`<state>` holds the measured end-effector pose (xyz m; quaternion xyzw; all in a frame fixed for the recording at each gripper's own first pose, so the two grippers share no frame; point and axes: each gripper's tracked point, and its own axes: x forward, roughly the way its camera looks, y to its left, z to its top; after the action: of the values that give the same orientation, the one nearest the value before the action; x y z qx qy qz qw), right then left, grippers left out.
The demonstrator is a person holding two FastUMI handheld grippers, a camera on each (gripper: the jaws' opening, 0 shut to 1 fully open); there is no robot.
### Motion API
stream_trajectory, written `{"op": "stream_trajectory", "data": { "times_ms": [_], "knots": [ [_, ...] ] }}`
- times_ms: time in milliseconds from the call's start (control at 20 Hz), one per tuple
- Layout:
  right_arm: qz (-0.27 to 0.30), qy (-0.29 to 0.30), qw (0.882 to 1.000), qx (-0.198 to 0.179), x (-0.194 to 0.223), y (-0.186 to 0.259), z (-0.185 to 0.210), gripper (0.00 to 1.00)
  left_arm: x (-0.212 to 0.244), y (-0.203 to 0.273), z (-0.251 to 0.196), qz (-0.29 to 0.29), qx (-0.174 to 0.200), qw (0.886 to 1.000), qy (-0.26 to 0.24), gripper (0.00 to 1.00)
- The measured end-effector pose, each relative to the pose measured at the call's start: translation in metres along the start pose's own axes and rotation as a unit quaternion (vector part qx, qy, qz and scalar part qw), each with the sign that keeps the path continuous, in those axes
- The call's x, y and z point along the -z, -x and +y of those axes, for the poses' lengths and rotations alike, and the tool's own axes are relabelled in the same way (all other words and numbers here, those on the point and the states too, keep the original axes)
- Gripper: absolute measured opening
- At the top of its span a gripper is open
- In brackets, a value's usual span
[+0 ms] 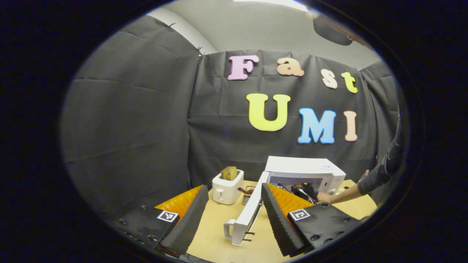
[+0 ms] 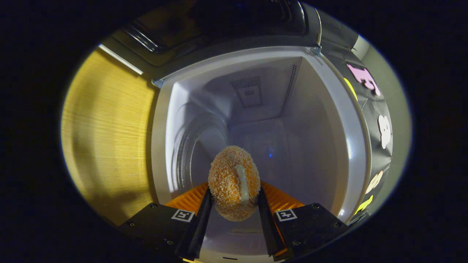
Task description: Open the microwave oven with the left hand, put the food in, and close the microwave oven.
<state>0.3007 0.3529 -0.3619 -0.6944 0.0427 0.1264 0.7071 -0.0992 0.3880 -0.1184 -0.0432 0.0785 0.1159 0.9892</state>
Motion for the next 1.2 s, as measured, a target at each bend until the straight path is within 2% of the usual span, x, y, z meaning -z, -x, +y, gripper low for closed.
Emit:
{"op": "stream_trajectory", "data": {
  "times_ms": [100, 300, 350, 450, 500, 700, 950, 1150, 1200],
  "knots": [
    [-0.006, -0.012, 1.000, -0.005, -0.005, -0.009, -0.001, 0.66, 0.006, -0.001, 0.001, 0.010, 0.000, 1.000, 0.003, 0.94],
    [-0.029, -0.017, 0.999, 0.002, -0.011, -0.012, -0.011, 0.75, 0.007, -0.003, -0.008, 0.011, 0.005, 1.000, 0.009, 0.96],
    [-0.031, -0.019, 0.999, 0.004, -0.012, -0.011, -0.013, 0.86, 0.009, -0.003, -0.011, 0.014, 0.008, 1.000, 0.007, 0.96],
    [-0.032, -0.028, 0.999, -0.012, -0.010, -0.008, -0.007, 0.93, 0.006, -0.005, -0.017, 0.014, 0.012, 1.000, -0.002, 0.96],
    [-0.031, -0.038, 0.999, -0.019, -0.007, -0.004, -0.005, 0.93, 0.005, -0.006, -0.021, 0.012, 0.015, 1.000, -0.005, 0.99],
    [-0.022, -0.095, 0.993, -0.060, 0.005, 0.029, 0.008, 0.93, -0.009, -0.014, -0.031, 0.002, 0.019, 1.000, -0.005, 0.98],
    [-0.044, -0.185, 0.977, -0.096, 0.011, 0.095, 0.008, 0.94, -0.015, -0.030, -0.053, -0.007, 0.041, 0.999, -0.011, 0.98],
    [-0.052, -0.301, 0.947, -0.099, 0.019, 0.148, -0.029, 0.93, -0.019, -0.048, -0.078, -0.013, 0.067, 0.998, -0.012, 0.98],
    [-0.056, -0.325, 0.939, -0.095, 0.022, 0.158, -0.040, 0.93, -0.020, -0.053, -0.084, -0.014, 0.072, 0.997, -0.012, 0.94]
  ]
}}
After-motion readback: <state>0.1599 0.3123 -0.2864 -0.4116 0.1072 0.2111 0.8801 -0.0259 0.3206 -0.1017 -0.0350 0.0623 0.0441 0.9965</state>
